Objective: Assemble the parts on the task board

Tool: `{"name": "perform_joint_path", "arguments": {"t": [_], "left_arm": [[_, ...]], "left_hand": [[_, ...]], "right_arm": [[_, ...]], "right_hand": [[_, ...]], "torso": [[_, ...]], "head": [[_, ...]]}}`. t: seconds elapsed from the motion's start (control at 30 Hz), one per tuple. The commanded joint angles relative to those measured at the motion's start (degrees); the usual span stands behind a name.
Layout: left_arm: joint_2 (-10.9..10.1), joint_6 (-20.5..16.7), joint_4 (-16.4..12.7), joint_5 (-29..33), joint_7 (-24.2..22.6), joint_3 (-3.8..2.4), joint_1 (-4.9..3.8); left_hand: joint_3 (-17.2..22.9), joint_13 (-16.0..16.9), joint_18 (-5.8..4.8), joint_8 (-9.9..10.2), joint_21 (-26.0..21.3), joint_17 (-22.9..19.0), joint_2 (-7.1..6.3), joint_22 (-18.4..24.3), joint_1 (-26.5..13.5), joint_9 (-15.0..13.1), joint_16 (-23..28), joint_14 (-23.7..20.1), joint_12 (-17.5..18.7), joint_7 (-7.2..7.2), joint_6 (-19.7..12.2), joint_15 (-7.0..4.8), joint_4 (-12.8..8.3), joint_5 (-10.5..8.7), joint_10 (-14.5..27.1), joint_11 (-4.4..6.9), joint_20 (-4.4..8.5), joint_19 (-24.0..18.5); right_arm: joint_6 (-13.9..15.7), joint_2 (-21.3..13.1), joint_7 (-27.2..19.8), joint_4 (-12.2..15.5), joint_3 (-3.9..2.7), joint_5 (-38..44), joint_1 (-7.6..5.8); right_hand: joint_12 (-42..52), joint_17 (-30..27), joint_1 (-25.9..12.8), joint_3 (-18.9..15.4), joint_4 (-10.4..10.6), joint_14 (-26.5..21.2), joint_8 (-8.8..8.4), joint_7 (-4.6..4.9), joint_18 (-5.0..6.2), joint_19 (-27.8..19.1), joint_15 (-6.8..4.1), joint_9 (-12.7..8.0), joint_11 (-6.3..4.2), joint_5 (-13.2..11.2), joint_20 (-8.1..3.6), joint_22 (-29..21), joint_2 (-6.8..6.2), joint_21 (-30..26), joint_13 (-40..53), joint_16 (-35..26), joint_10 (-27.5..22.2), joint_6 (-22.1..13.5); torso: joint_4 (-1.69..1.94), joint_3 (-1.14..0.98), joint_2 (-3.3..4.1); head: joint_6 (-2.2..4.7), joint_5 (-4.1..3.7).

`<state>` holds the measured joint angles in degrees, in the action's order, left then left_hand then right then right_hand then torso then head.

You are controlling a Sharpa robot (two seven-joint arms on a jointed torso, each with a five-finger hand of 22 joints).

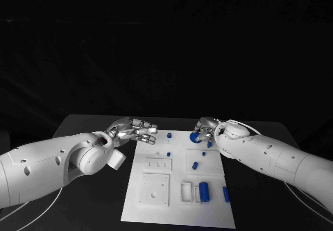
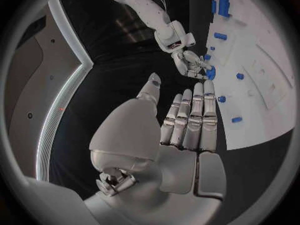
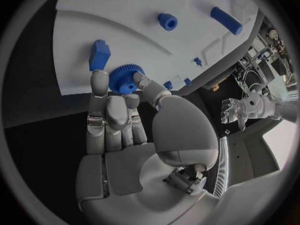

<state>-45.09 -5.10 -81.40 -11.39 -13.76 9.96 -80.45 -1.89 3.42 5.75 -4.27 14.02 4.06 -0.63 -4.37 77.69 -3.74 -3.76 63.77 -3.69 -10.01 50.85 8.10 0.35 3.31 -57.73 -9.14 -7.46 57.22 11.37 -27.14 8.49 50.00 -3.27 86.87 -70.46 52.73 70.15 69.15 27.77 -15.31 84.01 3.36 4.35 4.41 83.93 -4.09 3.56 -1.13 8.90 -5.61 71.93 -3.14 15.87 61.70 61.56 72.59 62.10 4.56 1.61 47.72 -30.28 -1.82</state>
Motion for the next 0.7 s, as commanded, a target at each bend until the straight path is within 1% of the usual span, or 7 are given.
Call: {"name": "perform_joint_path", "arguments": {"t": [0.03, 0.13, 0.2, 0.33, 0.47, 0.53, 0.7], "left_arm": [[-0.1, 0.7, -0.2, -0.1, -0.3, -0.03, -0.01], [-0.1, 0.6, -0.3, -0.1, -0.3, -0.03, -0.02], [-0.2, 0.6, -0.3, -0.1, -0.3, -0.03, -0.02], [-0.2, 0.6, -0.4, -0.1, -0.3, -0.03, -0.02], [-0.2, 0.5, -0.4, 0.0, -0.4, -0.03, -0.03], [-0.2, 0.5, -0.4, 0.0, -0.4, -0.03, -0.03], [-0.1, 0.4, -0.4, 0.0, -0.4, -0.04, -0.03]], "left_hand": [[-0.1, 0.1, -0.11, 0.1, -0.4, 0.0, 0.29, 0.1, -0.3, 0.0, -0.1, -0.1, 0.2, 0.01, -0.2, -0.05, 0.3, -0.34, 0.3, -0.08, 0.19, -0.1], [-0.1, 0.1, -0.11, 0.1, -0.4, 0.0, 0.29, 0.1, -0.3, 0.0, -0.1, -0.1, 0.2, 0.01, -0.2, -0.05, 0.3, -0.34, 0.3, -0.08, 0.19, -0.1], [-0.1, 0.1, -0.11, 0.1, -0.4, 0.0, 0.29, 0.1, -0.3, 0.0, -0.1, -0.1, 0.2, 0.01, -0.2, -0.05, 0.3, -0.34, 0.3, -0.08, 0.19, -0.1], [-0.1, 0.1, -0.11, 0.1, -0.4, 0.0, 0.29, 0.1, -0.3, 0.0, -0.1, -0.1, 0.2, 0.01, -0.2, -0.05, 0.3, -0.34, 0.3, -0.08, 0.19, -0.1], [-0.1, 0.1, -0.11, 0.1, -0.4, 0.0, 0.29, 0.1, -0.3, 0.0, -0.1, -0.1, 0.2, 0.01, -0.2, -0.05, 0.3, -0.34, 0.3, -0.08, 0.19, -0.1], [-0.1, 0.1, -0.11, 0.1, -0.4, 0.0, 0.29, 0.1, -0.3, 0.0, -0.1, -0.1, 0.2, 0.01, -0.2, -0.05, 0.3, -0.34, 0.3, -0.08, 0.19, -0.1], [-0.1, 0.1, -0.12, 0.1, -0.4, 0.0, 0.20, 0.1, -0.2, 0.0, -0.1, -0.1, 0.2, 0.02, -0.2, -0.06, 0.2, -0.34, 0.3, -0.06, 0.20, -0.1]], "right_arm": [[0.2, -0.3, 1.2, 0.9, 0.21, 0.8, 0.22], [0.7, -0.6, 1.5, 2.5, 0.21, 1.1, -0.10], [1.0, -0.8, 1.8, 3.9, 0.20, 1.3, -0.26], [1.4, -0.8, 2.1, 6.1, 0.20, 1.9, -0.45], [1.5, -0.4, 2.4, 8.1, 0.20, 2.7, -0.54], [1.6, 0.0, 2.6, 9.0, 0.20, 3.3, -0.56], [2.5, 1.2, 3.3, 10.9, 0.22, 5.4, -0.58]], "right_hand": [[0.2, 0.1, -0.1, -0.2, 0.2, 0.4, 0.20, 0.90, 0.10, 2.1, -0.11, 0.2, 0.06, 0.3, 0.15, 0.2, 0.55, 0.4, 0.2, 0.4, 0.5, 2.3], [0.3, 0.1, -0.1, -0.2, 0.3, 0.4, 0.20, 0.89, 0.09, 2.1, -0.12, 0.2, 0.06, 0.3, 0.14, 0.3, 0.53, 0.6, 0.3, 0.5, 0.6, 2.3], [0.4, 0.1, -0.2, -0.2, 0.3, 0.4, 0.19, 0.88, 0.09, 2.1, -0.13, 0.2, 0.05, 0.2, 0.14, 0.3, 0.45, 0.6, 0.3, 0.5, 0.6, 2.3], [0.3, 0.1, -0.3, -0.3, 0.4, 0.4, 0.21, 0.85, 0.09, 2.1, -0.13, 0.2, 0.04, 0.2, 0.14, 0.4, 0.32, 0.6, 0.3, 0.5, 0.6, 2.4], [0.4, 0.1, -0.3, -0.4, 0.5, 0.4, 0.21, 0.83, 0.08, 2.1, -0.13, 0.2, 0.04, 0.3, 0.14, 0.4, 0.24, 0.5, 0.4, 0.5, 0.7, 2.4], [0.3, 0.0, -0.3, -0.6, 0.6, 0.4, 0.19, 0.83, 0.07, 2.1, -0.13, 0.2, 0.03, 0.3, 0.14, 0.4, 0.19, 0.7, 0.4, 0.5, 0.7, 2.3], [0.3, 0.0, -0.2, -0.7, 0.7, 0.4, 0.20, 0.83, 0.06, 2.2, -0.13, 0.2, 0.03, 0.3, 0.14, 0.5, 0.08, 0.8, 0.4, 0.5, 0.7, 2.3]], "torso": [[0.01, 0.02, -0.04], [0.01, 0.02, -0.05], [-0.01, -0.02, -0.02], [-0.12, -0.06, -0.06], [-0.02, -0.05, -0.02], [-0.03, -0.03, -0.03], [0.12, 0.03, -0.01]], "head": [[0.07, 0.06], [0.11, 0.11], [0.17, 0.16], [0.31, 0.36], [0.42, 0.29], [0.43, 0.42], [0.49, 0.64]]}}
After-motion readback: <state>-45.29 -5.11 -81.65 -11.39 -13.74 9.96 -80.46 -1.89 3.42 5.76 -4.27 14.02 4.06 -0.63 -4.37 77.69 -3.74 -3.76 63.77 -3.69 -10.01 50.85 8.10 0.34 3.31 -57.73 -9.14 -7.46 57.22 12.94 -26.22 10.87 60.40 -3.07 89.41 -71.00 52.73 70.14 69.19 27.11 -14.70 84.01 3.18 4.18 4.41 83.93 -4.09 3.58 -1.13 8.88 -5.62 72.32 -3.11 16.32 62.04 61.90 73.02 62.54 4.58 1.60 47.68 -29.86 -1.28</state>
